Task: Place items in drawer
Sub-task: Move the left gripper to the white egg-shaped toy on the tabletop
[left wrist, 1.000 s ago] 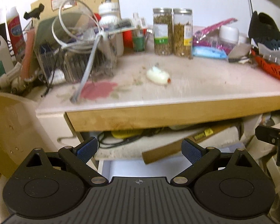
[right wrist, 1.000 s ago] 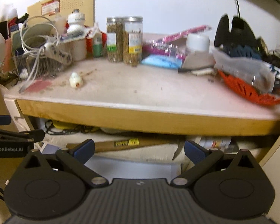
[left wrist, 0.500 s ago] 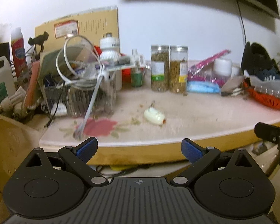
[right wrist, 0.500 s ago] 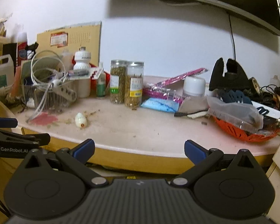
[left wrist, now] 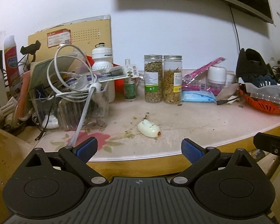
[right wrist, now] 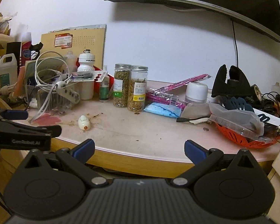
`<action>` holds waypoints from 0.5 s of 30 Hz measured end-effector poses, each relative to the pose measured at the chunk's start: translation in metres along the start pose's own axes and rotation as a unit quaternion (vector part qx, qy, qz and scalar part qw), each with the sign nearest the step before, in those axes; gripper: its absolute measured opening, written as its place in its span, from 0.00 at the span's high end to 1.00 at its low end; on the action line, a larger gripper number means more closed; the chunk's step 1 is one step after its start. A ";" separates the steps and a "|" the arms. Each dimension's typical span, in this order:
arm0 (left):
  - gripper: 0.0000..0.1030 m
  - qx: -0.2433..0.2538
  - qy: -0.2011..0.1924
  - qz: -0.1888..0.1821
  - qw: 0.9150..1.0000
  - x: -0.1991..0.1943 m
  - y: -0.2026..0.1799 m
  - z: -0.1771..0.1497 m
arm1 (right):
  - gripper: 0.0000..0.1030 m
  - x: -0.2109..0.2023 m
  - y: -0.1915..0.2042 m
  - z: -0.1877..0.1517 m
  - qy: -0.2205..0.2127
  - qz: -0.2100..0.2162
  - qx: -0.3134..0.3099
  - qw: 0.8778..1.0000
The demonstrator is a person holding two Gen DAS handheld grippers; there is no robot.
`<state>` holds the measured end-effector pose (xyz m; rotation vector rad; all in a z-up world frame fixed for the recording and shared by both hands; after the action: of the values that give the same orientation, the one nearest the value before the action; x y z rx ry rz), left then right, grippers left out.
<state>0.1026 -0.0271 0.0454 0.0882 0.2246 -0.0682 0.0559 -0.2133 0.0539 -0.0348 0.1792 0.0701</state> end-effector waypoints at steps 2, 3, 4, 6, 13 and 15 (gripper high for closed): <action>0.04 0.002 0.000 0.000 1.000 0.005 0.000 0.000 | 0.00 0.000 0.001 -0.001 0.001 0.002 -0.002 1.000; 0.04 0.005 0.003 0.002 1.000 0.008 -0.001 -0.001 | 0.00 0.001 0.002 -0.001 0.002 0.003 -0.001 1.000; 0.04 0.007 0.004 0.003 1.000 0.011 -0.001 -0.002 | 0.00 0.001 0.002 -0.001 0.004 0.004 -0.001 1.000; 0.04 0.012 0.006 0.004 1.000 0.017 0.000 -0.003 | 0.00 0.001 0.002 -0.002 0.006 0.006 0.001 1.000; 0.04 0.004 0.022 -0.001 1.000 0.038 0.002 -0.008 | 0.00 0.002 0.008 -0.004 0.012 0.014 -0.003 1.000; 0.04 0.004 0.023 -0.004 1.000 0.042 0.001 -0.009 | 0.00 0.005 0.009 -0.003 0.013 0.016 -0.006 1.000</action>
<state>0.1420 -0.0275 0.0275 0.0965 0.2705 -0.0742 0.0601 -0.2043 0.0498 -0.0453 0.2058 0.1028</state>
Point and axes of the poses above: each gripper's, at about its wrist camera, not at the fingertips, and x roughly the way its jaws point, y to its left, z to its top, the point moved 1 cm from there along x, roughly the way its jaws point, and after that the axes turned 11 degrees about -y, right-handed, at the moved point
